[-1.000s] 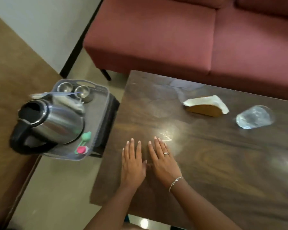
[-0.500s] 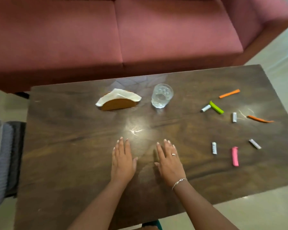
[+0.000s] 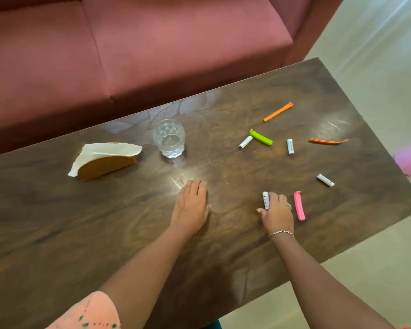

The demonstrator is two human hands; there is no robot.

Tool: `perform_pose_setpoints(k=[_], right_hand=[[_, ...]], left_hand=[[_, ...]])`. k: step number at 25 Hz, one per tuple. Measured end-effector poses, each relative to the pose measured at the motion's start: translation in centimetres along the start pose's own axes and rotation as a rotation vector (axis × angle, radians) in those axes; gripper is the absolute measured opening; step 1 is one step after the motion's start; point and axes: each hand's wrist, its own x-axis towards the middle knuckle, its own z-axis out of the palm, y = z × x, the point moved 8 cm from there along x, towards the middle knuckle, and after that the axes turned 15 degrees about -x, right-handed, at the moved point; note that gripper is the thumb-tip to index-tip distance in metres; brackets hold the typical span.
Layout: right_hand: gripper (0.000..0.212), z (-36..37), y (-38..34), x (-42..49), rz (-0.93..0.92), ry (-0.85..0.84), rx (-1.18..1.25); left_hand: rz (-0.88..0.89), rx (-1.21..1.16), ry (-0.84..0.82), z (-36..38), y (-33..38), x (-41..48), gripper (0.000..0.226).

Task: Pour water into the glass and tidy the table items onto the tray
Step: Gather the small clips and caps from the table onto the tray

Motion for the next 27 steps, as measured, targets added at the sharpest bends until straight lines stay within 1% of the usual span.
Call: perform_pose_setpoints(k=[4,8,12,15,20,22,24,27], right_hand=[[0.046,0.6,0.2,2.5,0.017,-0.032,-0.017],[0.025,1.2,0.2,3.9,0.014,-0.016,0.055],[0.025,1.9,1.3,4.4,0.085,-0.036,0.255],[0.024,1.9,1.0,4.1,0.071,-0.016,0.251],[0.023,1.8,1.3,4.2,0.038,0.006,0.206],[0.024,1.9,1.5,4.4,0.044,0.005,0.205],[0.025,2.0,1.6,4.6,0.045,0.005,0.202],[0.023,2.0,1.6,4.6,0.047,0.01,0.209]], left_hand=[[0.097,0.045,-0.03,1.4,3.2,5.2,0.048],[0.121,0.022,-0.031,1.0,5.8,10.6,0.034],[0.051,-0.045,0.0,0.7,6.9,15.3,0.028],[-0.014,-0.13,0.029,1.4,7.2,18.0,0.025],[-0.102,-0.114,0.033,3.4,7.3,21.0,0.032],[-0.13,-0.11,0.052,3.8,7.1,21.6,0.029],[-0.127,-0.112,0.067,3.8,7.0,21.9,0.022],[-0.114,-0.13,0.08,3.0,6.3,21.1,0.018]])
